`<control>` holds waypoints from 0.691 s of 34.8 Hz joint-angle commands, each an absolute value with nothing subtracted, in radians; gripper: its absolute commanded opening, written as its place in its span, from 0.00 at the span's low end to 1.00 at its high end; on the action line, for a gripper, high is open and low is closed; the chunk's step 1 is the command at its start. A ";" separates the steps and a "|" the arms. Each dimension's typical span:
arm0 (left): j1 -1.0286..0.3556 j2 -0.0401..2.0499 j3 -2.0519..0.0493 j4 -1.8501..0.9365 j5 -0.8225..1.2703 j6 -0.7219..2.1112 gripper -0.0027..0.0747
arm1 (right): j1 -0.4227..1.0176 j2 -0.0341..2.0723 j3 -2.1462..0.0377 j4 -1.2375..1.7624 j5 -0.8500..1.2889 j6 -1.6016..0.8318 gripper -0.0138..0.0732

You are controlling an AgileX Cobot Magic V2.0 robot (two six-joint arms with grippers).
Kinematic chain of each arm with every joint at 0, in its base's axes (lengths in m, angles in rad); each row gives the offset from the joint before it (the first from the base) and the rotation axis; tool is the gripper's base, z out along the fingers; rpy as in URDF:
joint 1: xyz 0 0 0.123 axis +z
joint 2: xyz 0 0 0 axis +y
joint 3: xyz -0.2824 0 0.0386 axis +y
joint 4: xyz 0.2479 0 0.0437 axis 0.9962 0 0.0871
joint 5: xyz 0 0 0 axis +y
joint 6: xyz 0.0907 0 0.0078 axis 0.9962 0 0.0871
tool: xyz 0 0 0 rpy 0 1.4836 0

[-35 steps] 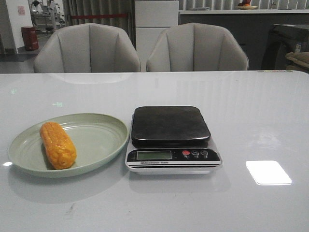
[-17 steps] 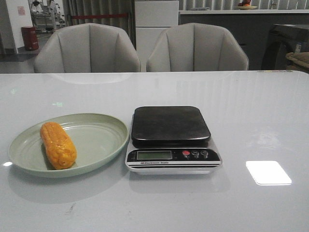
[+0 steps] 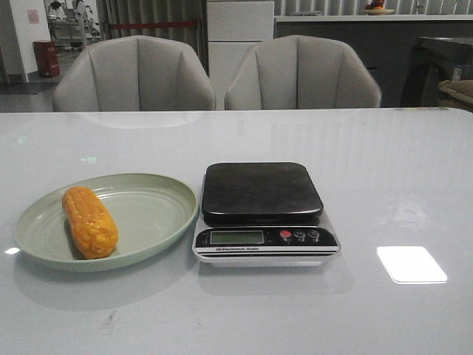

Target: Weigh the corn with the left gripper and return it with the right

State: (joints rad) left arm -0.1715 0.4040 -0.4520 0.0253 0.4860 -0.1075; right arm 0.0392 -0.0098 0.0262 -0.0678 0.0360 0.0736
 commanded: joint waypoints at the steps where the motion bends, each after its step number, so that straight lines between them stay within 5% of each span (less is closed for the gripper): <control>1: -0.199 0.487 -0.530 0.016 0.432 -0.108 0.73 | 0.039 -0.028 0.036 -0.078 -0.048 0.066 0.38; 24: -0.293 1.243 -0.834 -0.208 0.441 -0.122 0.75 | 0.039 -0.028 0.036 -0.078 -0.048 0.066 0.38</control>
State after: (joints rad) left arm -0.2551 1.1900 -0.7740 -0.1865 0.4992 -0.1134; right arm 0.0392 -0.0098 0.0262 -0.0678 0.0360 0.0736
